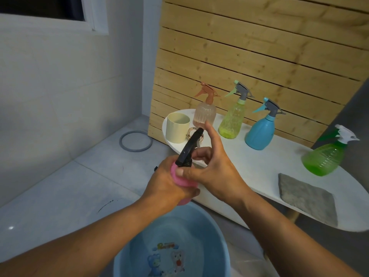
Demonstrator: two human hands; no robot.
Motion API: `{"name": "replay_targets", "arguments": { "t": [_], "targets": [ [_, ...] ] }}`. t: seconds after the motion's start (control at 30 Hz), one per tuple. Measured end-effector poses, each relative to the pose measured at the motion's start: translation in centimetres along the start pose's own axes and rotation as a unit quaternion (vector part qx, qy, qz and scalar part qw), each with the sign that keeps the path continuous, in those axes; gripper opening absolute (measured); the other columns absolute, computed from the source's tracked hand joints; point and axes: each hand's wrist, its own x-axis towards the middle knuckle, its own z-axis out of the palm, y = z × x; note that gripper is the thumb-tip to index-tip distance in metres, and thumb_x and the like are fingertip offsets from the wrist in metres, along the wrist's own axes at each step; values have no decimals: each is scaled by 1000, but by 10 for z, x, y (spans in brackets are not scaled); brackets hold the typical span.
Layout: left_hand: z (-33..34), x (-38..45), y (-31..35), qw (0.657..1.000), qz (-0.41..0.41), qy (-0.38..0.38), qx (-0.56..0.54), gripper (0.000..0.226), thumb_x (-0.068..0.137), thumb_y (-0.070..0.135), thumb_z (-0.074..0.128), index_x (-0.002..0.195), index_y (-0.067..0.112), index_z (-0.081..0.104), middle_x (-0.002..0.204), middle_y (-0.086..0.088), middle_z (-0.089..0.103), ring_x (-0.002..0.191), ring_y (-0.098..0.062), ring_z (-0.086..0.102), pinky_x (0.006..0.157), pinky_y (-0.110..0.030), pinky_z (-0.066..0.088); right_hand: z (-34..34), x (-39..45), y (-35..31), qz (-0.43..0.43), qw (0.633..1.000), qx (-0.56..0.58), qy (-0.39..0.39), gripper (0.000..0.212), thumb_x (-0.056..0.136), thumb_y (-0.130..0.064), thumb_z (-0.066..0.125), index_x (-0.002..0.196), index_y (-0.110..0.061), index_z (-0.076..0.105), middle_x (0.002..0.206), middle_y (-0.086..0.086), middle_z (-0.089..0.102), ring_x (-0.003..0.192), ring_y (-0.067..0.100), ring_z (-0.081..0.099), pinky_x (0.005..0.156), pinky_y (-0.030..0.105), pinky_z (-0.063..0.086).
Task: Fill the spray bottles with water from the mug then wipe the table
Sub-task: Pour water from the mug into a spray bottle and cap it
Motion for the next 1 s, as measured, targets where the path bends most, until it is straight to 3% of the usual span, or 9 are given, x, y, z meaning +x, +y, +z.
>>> {"name": "replay_targets", "arguments": {
  "t": [0.17,0.3,0.47,0.6,0.7,0.83,0.9,1.0],
  "targets": [
    [-2,4,8,1000,0,10,-18,76,58,26,99,122,39,59,110,16,69,103,-6,66,78,-26,56,-25,10,-8,35,999,-14,-18,114,67,-26,96,151,-53,24,117,-1,63,106,14,63,92,33,57],
    [0,16,25,1000,14,16,-12,76,60,25,98,124,38,58,111,11,67,102,-12,65,68,-26,57,-49,19,-13,48,998,-20,23,81,62,-34,97,124,-50,47,112,-2,64,102,17,65,93,41,58],
    [18,50,51,999,9,19,-30,76,63,20,98,124,35,55,110,15,66,98,-6,62,74,-25,49,-58,30,-14,66,997,-37,29,62,69,-26,94,119,-31,57,111,0,64,90,14,64,82,36,59],
    [51,92,67,999,13,12,-34,77,61,14,98,124,28,57,109,10,70,100,-12,68,87,-29,55,-76,47,-3,71,992,-76,71,64,70,-33,92,125,-30,60,113,-5,64,96,17,68,85,40,61],
    [76,115,67,999,28,20,-29,69,69,9,93,126,22,57,111,6,70,102,-15,67,80,-19,56,-97,60,11,79,987,-105,91,56,71,-38,91,120,-32,64,111,-11,65,94,12,67,88,39,59],
    [109,131,60,997,54,47,22,90,55,29,92,135,21,53,128,-3,63,117,-23,63,101,-42,55,-115,75,34,97,982,-120,106,59,70,-42,90,122,-29,64,113,-12,66,98,12,65,92,41,58],
    [126,136,61,997,28,70,-2,80,50,39,85,125,22,59,120,-3,67,112,-25,66,96,-41,57,-119,80,47,101,981,-125,109,59,72,-42,89,124,-28,64,114,-11,66,99,12,65,93,41,57],
    [142,140,63,995,-3,97,-12,46,70,33,85,110,27,63,100,5,71,95,-20,70,73,-26,55,-122,83,60,102,982,-110,117,54,77,-39,86,124,-27,64,114,-10,67,99,10,64,94,38,57]
  ]
}}
